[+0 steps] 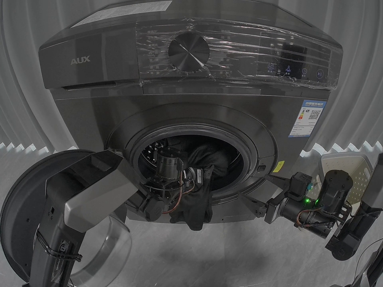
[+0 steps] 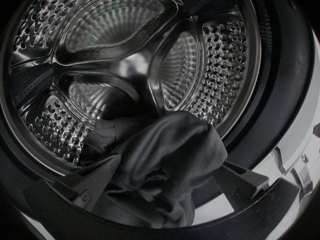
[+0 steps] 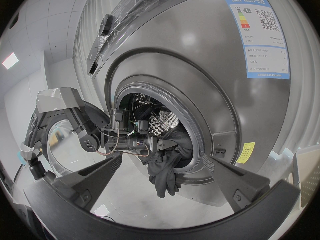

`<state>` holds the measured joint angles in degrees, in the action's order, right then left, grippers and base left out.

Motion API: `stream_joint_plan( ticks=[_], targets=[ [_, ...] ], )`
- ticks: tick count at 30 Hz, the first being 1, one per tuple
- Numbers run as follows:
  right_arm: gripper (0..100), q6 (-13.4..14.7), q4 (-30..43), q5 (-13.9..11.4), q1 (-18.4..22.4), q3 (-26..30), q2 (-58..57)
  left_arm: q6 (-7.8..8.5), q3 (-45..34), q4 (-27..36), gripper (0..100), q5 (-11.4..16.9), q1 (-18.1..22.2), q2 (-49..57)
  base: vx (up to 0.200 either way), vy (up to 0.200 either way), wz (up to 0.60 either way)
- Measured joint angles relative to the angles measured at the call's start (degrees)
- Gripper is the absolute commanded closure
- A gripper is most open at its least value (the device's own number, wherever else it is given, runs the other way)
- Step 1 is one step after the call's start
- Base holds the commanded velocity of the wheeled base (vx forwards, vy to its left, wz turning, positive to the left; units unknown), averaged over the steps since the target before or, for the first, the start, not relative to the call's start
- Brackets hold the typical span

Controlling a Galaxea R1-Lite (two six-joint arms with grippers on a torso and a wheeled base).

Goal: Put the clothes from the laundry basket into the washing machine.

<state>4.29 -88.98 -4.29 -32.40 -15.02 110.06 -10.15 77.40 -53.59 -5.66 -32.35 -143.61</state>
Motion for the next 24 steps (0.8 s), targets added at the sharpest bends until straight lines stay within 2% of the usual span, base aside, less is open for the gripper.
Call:
stream_joint_plan(
  ticks=[3, 7, 13, 14, 24],
  targets=[
    [0, 0.02, 0.00, 0.00, 0.00, -0.05, 0.00, 0.74, -0.15, -0.24, 0, 0.07, -0.22, -0.66, 0.000, 0.000, 0.00],
    [0, 0.02, 0.00, 0.00, -0.04, -0.09, 0.00, 2.74, 0.41, -0.77, 0, 0.07, 0.28, -2.76, 0.000, 0.000, 0.00],
    [0, 0.02, 0.00, -0.05, -0.04, -0.11, 0.00, 3.27, 1.10, -0.60, 0, 0.76, 0.41, -5.02, 0.000, 0.000, 0.00],
    [0, 0.05, 0.00, -0.06, -0.04, -0.11, 0.00, 3.29, 1.32, -0.57, 100, 0.77, 0.38, -5.29, 0.000, 0.000, 0.00],
    [0, 0.09, 0.00, -0.06, -0.10, -0.49, 0.00, 3.10, 3.47, -0.84, 100, 0.60, 0.39, -6.97, 0.000, 0.000, 0.00]
  ],
)
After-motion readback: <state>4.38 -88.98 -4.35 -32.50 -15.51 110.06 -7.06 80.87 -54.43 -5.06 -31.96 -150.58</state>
